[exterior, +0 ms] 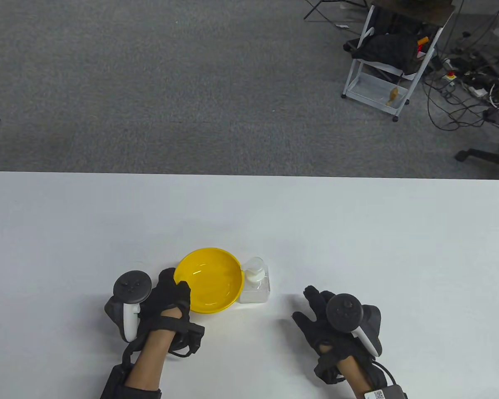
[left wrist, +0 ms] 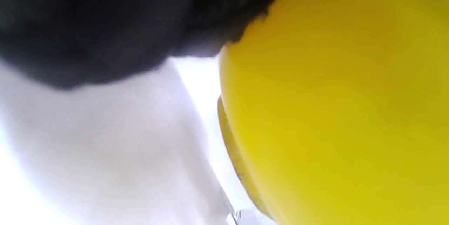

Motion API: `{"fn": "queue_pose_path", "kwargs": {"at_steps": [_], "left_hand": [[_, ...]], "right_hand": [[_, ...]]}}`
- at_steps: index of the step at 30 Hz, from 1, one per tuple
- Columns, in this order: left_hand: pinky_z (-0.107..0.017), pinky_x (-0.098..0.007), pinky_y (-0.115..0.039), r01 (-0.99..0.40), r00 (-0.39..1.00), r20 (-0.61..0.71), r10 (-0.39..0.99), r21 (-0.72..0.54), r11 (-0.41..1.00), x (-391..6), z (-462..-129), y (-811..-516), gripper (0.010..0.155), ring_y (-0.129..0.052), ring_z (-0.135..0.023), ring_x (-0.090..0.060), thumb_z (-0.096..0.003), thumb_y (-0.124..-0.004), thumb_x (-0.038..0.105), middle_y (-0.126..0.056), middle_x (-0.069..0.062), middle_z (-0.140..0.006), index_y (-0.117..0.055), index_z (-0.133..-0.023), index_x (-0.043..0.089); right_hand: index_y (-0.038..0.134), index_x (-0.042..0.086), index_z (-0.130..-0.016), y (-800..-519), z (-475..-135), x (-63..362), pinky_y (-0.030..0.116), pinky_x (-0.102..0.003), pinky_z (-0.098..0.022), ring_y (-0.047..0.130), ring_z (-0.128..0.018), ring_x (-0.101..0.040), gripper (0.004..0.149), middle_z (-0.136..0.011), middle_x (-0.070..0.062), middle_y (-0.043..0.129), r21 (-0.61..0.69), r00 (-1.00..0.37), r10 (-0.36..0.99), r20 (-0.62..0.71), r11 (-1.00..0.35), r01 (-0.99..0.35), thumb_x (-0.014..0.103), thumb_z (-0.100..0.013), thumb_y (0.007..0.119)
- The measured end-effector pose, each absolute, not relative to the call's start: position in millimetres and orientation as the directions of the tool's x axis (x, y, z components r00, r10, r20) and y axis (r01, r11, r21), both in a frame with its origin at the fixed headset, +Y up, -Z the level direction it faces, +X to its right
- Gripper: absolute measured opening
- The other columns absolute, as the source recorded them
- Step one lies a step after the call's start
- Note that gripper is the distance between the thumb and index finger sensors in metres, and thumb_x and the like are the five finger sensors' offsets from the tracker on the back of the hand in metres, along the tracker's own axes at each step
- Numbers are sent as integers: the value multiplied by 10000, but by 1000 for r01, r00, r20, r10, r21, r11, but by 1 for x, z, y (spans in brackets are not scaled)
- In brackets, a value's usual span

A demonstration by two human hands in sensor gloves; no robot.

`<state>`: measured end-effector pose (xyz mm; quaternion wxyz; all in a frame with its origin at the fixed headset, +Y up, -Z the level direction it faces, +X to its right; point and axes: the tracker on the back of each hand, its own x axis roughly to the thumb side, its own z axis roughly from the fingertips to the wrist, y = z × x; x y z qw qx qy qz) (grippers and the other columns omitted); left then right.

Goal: Press foam dish soap pump onto bowl

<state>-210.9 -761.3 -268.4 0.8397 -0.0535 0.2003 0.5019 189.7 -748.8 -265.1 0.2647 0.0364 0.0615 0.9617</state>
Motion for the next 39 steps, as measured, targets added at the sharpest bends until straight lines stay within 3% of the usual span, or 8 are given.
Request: {"fn": "queue_pose_path", "kwargs": {"at_steps": [5, 10, 15, 21, 24, 26, 39], "left_hand": [[103, -296, -901, -834, 477, -355, 804, 106, 541, -207, -270, -759, 570, -1039, 3, -159, -415, -791, 360, -974, -27, -271, -596, -913, 163], [106, -301, -900, -869, 424, -365, 829, 95, 486, -207, -270, -763, 573, -1040, 6, -165, -416, -790, 353, -975, -33, -269, -592, -915, 154], [102, -301, -900, -868, 431, -367, 824, 82, 490, -207, -273, -766, 573, -1039, 3, -166, -416, -788, 353, -974, -33, -271, -591, -916, 153], [104, -300, -899, -851, 472, -352, 808, 60, 522, -206, -274, -767, 588, -1037, 7, -164, -414, -788, 355, -973, -31, -265, -576, -925, 158], [111, -297, -897, -859, 460, -354, 814, 55, 509, -206, -276, -770, 597, -1035, 15, -156, -415, -782, 356, -970, -22, -251, -559, -933, 162], [110, -298, -897, -862, 455, -353, 818, 58, 504, -205, -276, -770, 595, -1036, 15, -158, -415, -782, 355, -970, -21, -250, -562, -933, 161], [103, -303, -899, -864, 456, -343, 821, 51, 502, -205, -280, -771, 591, -1038, 7, -165, -417, -781, 356, -973, -19, -251, -570, -932, 158]], "right_hand": [[571, 232, -1036, -716, -294, 164, 612, -748, -572, 610, -905, -542, 741, -1024, -277, 570, 102, -809, 583, 81, -812, -575, 585, -410, 753], [545, 245, -1048, -699, -322, 130, 592, -757, -579, 566, -934, -539, 728, -1053, -276, 513, 132, -772, 629, 97, -777, -616, 576, -423, 717], [424, 273, -1079, -704, -347, 95, 554, -782, -585, 450, -1007, -529, 746, -1119, -244, 380, 219, -774, 630, 69, -766, -604, 601, -421, 550], [443, 263, -1080, -717, -360, 76, 547, -786, -585, 423, -1012, -538, 702, -1124, -244, 379, 277, -795, 606, 31, -769, -576, 541, -441, 524], [392, 274, -1090, -725, -361, 77, 538, -797, -578, 405, -1005, -559, 729, -1124, -260, 365, 315, -790, 612, 32, -756, -573, 579, -432, 468], [381, 262, -1094, -728, -361, 77, 501, -818, -575, 371, -1005, -576, 734, -1124, -277, 344, 330, -754, 657, 3, -712, -619, 571, -435, 482], [439, 243, -1087, -733, -359, 73, 496, -843, -562, 399, -1004, -585, 714, -1129, -269, 397, 318, -768, 640, 24, -734, -601, 556, -446, 479]]}}
